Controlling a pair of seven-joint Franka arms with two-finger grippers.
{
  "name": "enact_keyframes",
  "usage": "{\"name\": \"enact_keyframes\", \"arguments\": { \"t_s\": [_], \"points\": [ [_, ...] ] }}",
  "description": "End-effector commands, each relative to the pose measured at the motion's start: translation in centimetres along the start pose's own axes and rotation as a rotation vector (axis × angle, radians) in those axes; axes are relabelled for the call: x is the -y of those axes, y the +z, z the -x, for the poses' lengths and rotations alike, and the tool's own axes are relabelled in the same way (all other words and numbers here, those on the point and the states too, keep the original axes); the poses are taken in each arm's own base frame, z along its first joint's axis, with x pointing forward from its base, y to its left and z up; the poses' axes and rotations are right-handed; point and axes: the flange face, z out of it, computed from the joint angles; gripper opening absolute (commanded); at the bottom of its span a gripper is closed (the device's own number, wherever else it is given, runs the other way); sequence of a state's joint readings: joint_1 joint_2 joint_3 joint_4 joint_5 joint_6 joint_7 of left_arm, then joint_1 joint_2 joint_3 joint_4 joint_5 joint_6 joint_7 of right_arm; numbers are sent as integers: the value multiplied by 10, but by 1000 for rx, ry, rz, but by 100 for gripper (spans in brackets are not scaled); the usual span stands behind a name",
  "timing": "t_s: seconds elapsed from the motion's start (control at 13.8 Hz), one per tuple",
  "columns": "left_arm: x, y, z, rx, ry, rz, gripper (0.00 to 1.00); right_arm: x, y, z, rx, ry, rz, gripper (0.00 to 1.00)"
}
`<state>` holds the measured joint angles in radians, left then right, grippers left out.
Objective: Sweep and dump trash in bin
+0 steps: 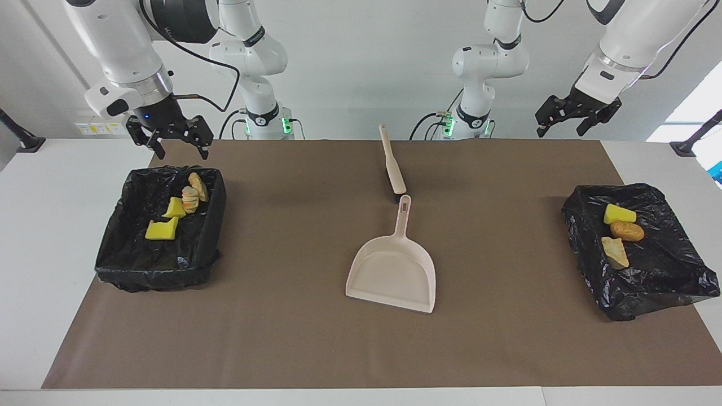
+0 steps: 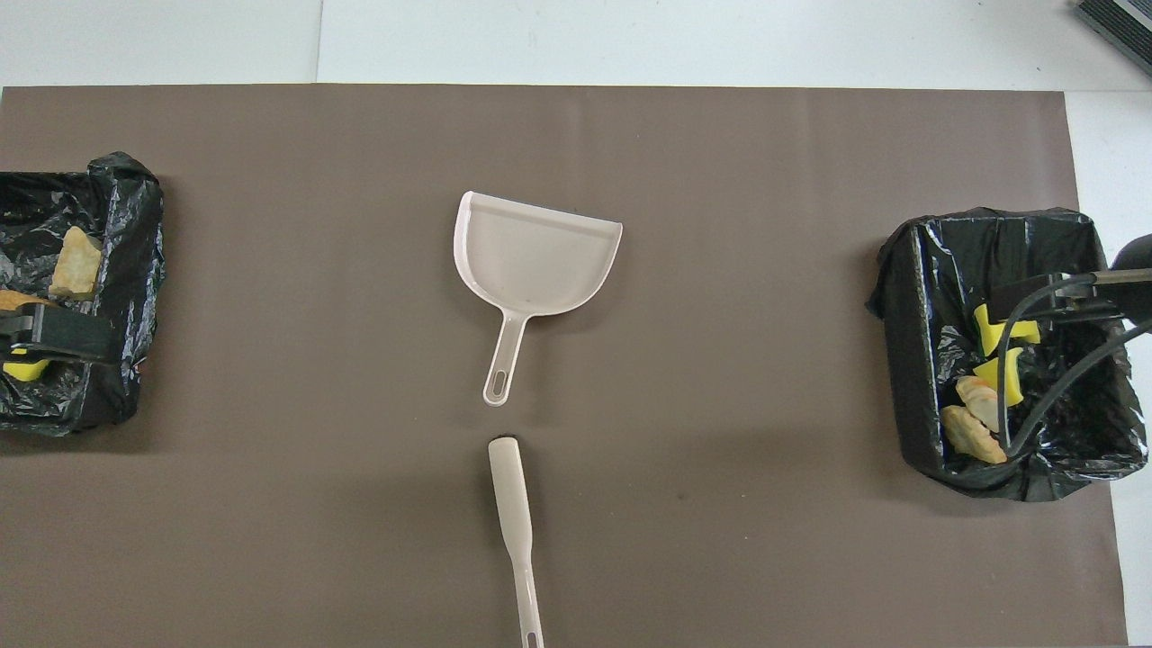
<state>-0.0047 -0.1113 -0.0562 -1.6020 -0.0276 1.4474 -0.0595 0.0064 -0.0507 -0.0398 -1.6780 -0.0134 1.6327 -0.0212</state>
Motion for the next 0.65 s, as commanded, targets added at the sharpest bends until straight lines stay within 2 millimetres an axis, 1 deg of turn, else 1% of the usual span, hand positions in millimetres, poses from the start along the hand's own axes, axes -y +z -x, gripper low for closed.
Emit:
{"name": "enact_keyframes", "arguments": {
  "t_s": [0.0,0.15,0.58],
  "points": [
    [-5,-5,4,-13,9,8,100,2,1,2,1,21,-18,100],
    [-9,-5,5,-12,14,7,100,6,1,2,0,9,-15,100],
    [-8,-4,5,-16,9,9,100,7,2,3,0,4,-15,100]
  ]
}}
